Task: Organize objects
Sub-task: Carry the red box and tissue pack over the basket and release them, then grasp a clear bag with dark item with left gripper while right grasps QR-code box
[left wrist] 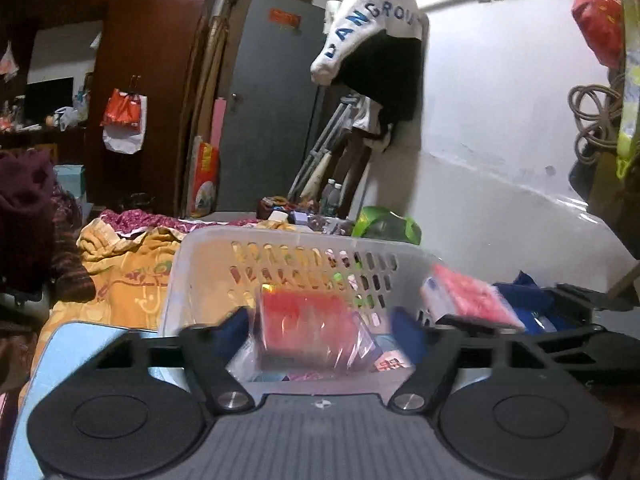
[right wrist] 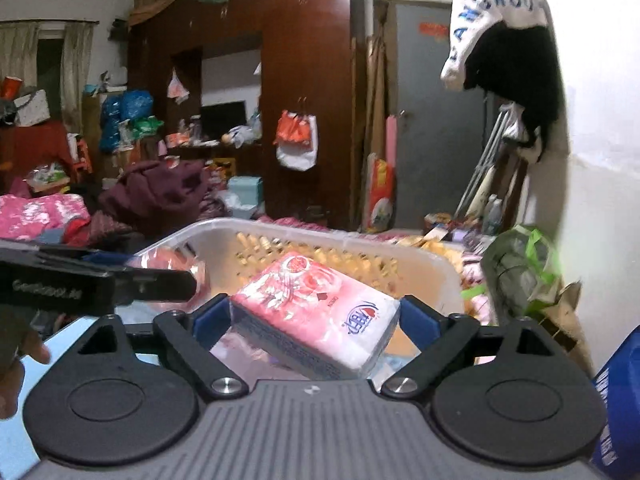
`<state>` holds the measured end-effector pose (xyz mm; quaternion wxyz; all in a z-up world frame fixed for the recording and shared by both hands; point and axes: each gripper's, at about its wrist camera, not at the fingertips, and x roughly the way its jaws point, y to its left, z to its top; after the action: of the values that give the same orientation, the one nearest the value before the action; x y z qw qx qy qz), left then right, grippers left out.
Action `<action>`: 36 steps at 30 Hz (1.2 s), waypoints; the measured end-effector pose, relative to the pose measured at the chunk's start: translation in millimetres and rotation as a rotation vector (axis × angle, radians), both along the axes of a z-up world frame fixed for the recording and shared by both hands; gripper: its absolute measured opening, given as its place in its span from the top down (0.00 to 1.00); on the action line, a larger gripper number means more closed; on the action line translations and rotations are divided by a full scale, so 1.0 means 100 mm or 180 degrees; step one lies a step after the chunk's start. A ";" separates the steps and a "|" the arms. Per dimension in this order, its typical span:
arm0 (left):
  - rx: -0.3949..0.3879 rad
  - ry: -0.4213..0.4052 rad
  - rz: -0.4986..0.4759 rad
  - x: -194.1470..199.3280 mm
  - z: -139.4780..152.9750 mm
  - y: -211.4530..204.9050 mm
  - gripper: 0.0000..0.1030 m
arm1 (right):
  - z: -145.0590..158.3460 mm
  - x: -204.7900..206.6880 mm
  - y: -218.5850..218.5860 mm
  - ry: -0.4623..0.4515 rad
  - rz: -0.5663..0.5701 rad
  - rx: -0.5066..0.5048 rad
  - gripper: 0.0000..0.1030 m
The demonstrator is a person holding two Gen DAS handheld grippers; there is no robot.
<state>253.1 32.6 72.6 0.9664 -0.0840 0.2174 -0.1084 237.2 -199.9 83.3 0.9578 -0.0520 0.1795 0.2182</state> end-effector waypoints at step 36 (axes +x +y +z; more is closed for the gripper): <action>0.0246 -0.0405 -0.0601 -1.93 -1.27 -0.35 0.28 | -1.29 -1.28 -0.49 0.0173 0.0365 0.0170 0.58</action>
<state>60.6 -2.5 -54.0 0.9662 -0.0188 0.1666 -0.1956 109.7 -248.7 -46.0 0.9396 -0.0307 0.1963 0.2789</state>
